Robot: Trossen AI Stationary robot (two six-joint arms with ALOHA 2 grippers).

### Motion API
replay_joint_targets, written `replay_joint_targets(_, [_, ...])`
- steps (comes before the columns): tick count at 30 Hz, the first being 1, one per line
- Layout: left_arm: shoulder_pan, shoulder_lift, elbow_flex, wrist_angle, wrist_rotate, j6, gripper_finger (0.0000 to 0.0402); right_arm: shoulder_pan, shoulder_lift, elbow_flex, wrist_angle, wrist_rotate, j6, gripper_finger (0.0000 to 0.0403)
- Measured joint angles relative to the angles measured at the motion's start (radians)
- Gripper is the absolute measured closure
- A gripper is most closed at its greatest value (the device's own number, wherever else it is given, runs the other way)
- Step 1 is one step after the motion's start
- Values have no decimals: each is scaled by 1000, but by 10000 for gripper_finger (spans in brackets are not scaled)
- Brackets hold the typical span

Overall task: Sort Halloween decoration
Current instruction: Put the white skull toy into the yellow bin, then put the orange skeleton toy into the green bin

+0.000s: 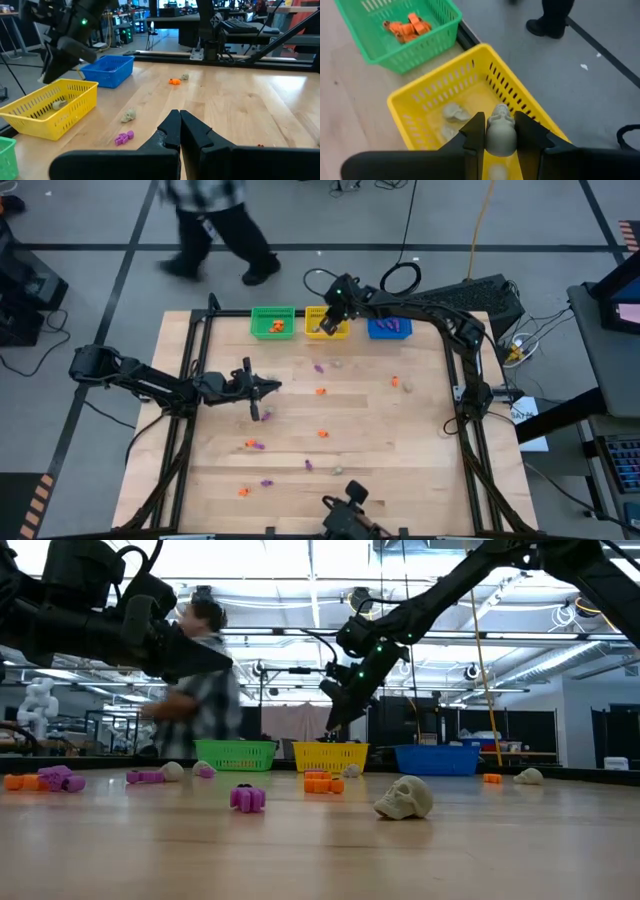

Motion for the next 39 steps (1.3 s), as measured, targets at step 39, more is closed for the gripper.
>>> replay_joint_targets(39, [0, 0, 0, -10, 1, -7, 401, 14, 8, -1, -57, 8, -77, 214])
